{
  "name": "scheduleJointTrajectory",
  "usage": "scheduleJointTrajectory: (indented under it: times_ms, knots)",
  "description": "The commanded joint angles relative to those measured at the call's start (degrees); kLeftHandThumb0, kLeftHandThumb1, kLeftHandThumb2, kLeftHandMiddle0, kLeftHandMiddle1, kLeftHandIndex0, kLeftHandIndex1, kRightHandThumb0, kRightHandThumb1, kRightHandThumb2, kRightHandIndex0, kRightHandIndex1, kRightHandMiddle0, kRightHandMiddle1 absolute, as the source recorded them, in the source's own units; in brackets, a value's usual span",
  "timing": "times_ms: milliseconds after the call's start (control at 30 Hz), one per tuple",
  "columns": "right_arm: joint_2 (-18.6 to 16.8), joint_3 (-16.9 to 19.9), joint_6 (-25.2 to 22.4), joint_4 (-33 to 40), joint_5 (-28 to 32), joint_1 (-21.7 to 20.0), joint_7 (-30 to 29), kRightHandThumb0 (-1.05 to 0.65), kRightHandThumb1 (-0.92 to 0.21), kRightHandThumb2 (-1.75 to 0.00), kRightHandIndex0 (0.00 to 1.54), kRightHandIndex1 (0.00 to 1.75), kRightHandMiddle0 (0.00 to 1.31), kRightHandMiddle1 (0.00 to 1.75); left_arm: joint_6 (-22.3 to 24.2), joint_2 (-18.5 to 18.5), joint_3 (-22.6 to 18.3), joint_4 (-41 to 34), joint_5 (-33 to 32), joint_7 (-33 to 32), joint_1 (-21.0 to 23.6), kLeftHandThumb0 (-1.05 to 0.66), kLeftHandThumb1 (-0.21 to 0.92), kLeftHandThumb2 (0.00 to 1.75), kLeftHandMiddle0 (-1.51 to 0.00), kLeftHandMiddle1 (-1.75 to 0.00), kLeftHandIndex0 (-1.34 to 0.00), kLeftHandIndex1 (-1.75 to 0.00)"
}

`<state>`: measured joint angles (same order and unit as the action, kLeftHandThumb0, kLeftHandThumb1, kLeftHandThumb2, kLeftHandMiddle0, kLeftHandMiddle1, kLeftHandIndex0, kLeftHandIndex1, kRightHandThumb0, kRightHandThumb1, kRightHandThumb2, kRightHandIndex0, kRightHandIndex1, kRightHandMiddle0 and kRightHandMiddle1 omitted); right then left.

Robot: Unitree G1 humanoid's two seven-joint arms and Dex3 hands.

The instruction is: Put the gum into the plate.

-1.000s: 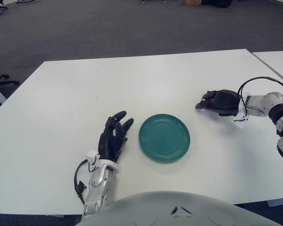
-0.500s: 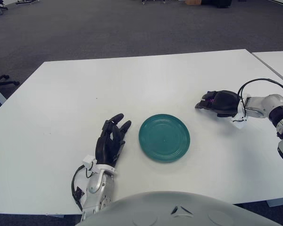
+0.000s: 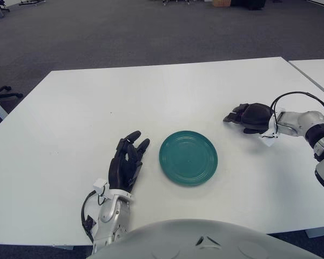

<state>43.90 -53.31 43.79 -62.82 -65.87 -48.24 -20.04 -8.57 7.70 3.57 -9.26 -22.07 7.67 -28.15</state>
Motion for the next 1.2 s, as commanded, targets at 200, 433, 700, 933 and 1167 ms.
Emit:
scheduleJointTrajectory:
  times_ms: [200,433,700,933,1167]
  knots:
    - [-2.69,-2.95,-3.11,-3.12,-3.28,1.89,-2.80,-0.48,-0.81,-0.48,0.40,0.44,0.00,0.79,2.69,-0.73,-1.27,-0.43,-0.91,0.61,-0.70,-0.75,0.92,0.72,-0.47,-0.52,-0.20,-1.10]
    - [-3.15,-4.72,-3.77,-4.91,-4.64,1.78,-8.44,-0.45,-0.76,-0.55,0.26,0.89,0.00,0.85,3.37,-1.08,-2.13,-1.24,-1.18,1.13,-1.35,-0.74,0.92,0.72,-0.45,-0.51,-0.21,-1.10]
    - [-3.51,-5.43,-3.54,-6.20,-4.58,1.25,-10.27,-0.42,-0.70,-0.62,0.20,1.06,0.00,0.92,3.99,-1.88,-3.25,-2.59,-2.23,2.06,-2.41,-0.72,0.92,0.69,-0.45,-0.51,-0.21,-1.11]
    - [-3.98,-6.39,-5.13,-8.68,-4.88,1.20,-10.93,-0.43,-0.67,-0.64,0.18,1.10,0.00,0.91,4.96,-2.51,-3.88,-3.26,-2.63,2.55,-2.93,-0.73,0.92,0.70,-0.44,-0.50,-0.20,-1.10]
    - [-4.25,-6.26,-4.98,-9.47,-4.13,1.19,-10.04,-0.45,-0.65,-0.63,0.15,1.10,0.00,0.80,6.23,-3.55,-4.58,-4.08,-1.73,2.01,-3.10,-0.74,0.92,0.71,-0.43,-0.50,-0.18,-1.10]
